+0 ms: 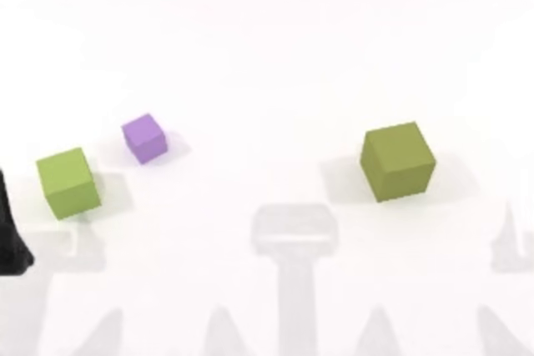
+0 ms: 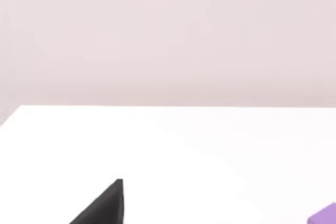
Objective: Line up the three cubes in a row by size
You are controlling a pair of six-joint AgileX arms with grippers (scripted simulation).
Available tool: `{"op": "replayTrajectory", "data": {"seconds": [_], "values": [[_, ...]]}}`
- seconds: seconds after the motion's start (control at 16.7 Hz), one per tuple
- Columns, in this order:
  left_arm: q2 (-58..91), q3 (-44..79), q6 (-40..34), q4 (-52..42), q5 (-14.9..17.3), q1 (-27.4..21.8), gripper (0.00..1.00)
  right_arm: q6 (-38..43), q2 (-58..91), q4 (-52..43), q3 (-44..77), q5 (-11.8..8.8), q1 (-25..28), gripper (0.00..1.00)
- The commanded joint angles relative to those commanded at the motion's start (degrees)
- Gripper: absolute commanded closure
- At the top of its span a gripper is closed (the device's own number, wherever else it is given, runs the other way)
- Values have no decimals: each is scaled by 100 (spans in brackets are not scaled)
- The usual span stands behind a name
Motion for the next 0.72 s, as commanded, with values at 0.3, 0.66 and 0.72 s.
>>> {"op": "replayTrajectory", "data": {"seconds": [0.3,0.66,0.72], "values": [[326,322,148,-195,70,-76,0,0,0,0,0,0,0,0],[2519,2055,970,-1642,368,-424,0,0,0,0,0,0,0,0],[3061,2426,1145,-2006,418,-493,0,0,0,0,0,0,0,0]]}}
